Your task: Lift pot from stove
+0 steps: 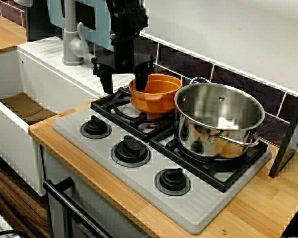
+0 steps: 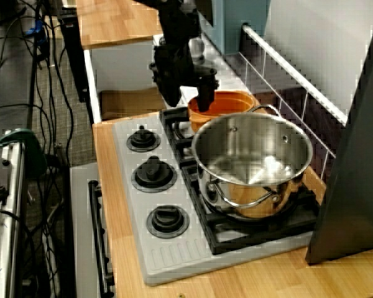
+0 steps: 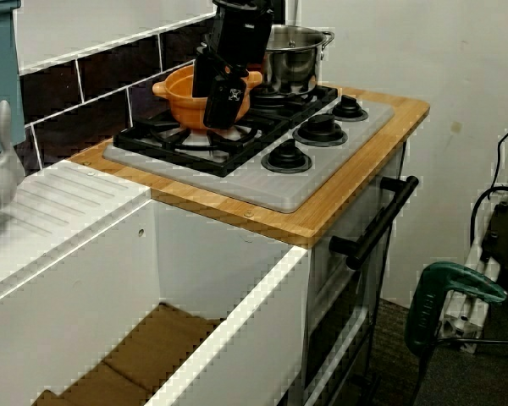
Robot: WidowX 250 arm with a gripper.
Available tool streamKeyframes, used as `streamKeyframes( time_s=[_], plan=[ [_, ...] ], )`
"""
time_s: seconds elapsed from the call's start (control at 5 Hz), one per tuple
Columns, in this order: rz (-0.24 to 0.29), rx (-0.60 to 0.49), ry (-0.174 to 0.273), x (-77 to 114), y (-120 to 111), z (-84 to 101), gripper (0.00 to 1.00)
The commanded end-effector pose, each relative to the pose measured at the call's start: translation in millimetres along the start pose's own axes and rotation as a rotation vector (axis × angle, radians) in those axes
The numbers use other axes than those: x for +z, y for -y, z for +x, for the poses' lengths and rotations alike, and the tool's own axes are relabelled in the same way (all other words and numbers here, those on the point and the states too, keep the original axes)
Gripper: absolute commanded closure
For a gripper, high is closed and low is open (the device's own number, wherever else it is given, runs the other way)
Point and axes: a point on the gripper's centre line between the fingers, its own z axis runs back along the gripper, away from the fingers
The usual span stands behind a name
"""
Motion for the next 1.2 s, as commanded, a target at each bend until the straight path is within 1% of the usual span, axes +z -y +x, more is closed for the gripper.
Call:
streamKeyframes(
  time_s=[0.0, 0.4, 0.6, 0.8, 1.0],
  plan=[
    [0.001, 0.056, -0.038, 6.1, 2, -4.2, 1.0],
    [0.013, 0.073, -0.035, 21.4, 0, -15.2, 1.0],
    [0.037, 0.066, -0.046, 39.4, -1, -17.8, 1.0],
    [0.082, 0.06, -0.072, 67.1, -1, -17.6, 1.0],
    [0.107, 0.064, -0.128, 91.1, 4, -15.5, 1.0]
  ],
)
